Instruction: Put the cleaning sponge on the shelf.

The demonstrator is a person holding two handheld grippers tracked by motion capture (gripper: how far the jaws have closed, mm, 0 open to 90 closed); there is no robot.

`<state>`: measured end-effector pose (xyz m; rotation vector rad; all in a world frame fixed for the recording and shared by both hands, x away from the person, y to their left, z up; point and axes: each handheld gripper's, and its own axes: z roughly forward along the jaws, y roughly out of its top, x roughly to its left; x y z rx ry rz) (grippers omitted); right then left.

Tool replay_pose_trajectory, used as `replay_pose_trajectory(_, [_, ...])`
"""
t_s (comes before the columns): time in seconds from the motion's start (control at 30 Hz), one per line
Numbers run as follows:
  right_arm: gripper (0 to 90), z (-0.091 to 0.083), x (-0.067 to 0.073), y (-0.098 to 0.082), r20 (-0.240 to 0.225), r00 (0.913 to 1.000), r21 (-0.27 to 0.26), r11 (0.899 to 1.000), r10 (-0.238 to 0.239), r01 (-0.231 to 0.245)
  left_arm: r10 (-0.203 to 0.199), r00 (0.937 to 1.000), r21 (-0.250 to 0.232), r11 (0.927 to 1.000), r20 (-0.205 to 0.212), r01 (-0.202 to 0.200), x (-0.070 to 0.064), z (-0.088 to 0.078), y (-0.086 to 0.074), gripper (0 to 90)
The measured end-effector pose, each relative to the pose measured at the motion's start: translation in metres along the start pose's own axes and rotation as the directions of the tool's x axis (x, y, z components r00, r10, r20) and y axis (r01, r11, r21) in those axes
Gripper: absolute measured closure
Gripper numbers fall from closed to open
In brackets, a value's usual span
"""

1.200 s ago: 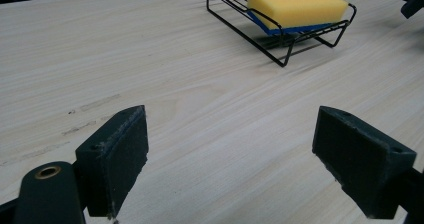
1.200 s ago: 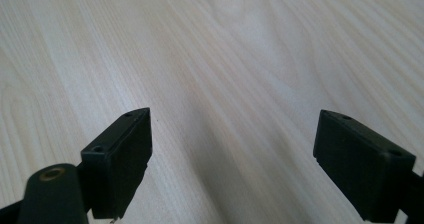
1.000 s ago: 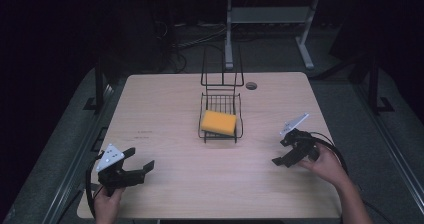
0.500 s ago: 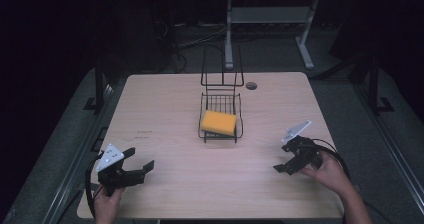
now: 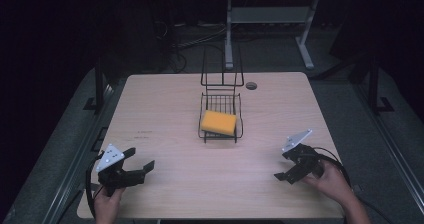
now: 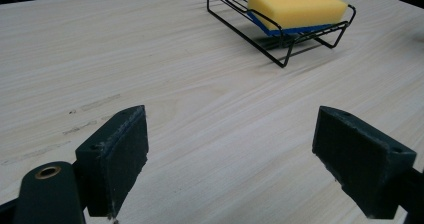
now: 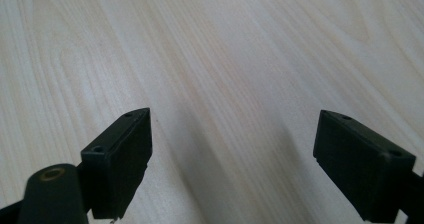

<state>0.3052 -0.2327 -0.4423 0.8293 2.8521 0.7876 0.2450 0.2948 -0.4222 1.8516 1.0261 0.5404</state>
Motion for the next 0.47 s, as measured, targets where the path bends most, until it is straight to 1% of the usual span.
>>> replay_pose_trajectory(0.1, [15.4, -0.001, 0.004, 0.0, -0.002, 1.0, 0.001, 1.0, -0.004, 0.004, 0.001, 1.0, 0.0, 1.0, 0.002, -0.001, -0.001, 0.001, 0.0, 14.1])
replay_pose_trajectory(0.17, [15.4, -0.003, 0.007, 0.0, 0.005, 1.0, -0.014, 1.0, -0.008, 0.008, 0.003, 1.0, 0.0, 1.0, 0.002, -0.003, -0.001, 0.002, 0.001, 14.0])
replay_pose_trajectory(0.23, [15.4, -0.005, 0.01, 0.0, -0.002, 0.9999, -0.032, 0.999, -0.011, 0.011, 0.006, 1.0, 0.007, 1.0, 0.002, -0.006, 0.0, 0.002, 0.001, 14.1])
replay_pose_trajectory(0.27, [15.4, -0.006, 0.011, 0.0, 0.005, 0.9999, -0.038, 0.999, -0.014, 0.014, 0.004, 1.0, 0.006, 1.0, 0.002, -0.004, 0.0, 0.002, 0.001, 14.0])
replay_pose_trajectory(0.37, [15.4, -0.008, 0.012, -0.001, 0.009, 0.9999, -0.045, 0.999, -0.006, 0.007, 0.003, 1.0, 0.002, 1.0, 0.004, -0.003, 0.0, 0.002, 0.001, 14.1])
replay_pose_trajectory(0.47, [15.4, -0.012, 0.015, -0.002, 0.016, 0.9999, -0.073, 0.997, 0.005, -0.004, 0.002, 1.0, 0.004, 1.0, 0.003, -0.002, 0.0, 0.002, 0.001, 14.1])
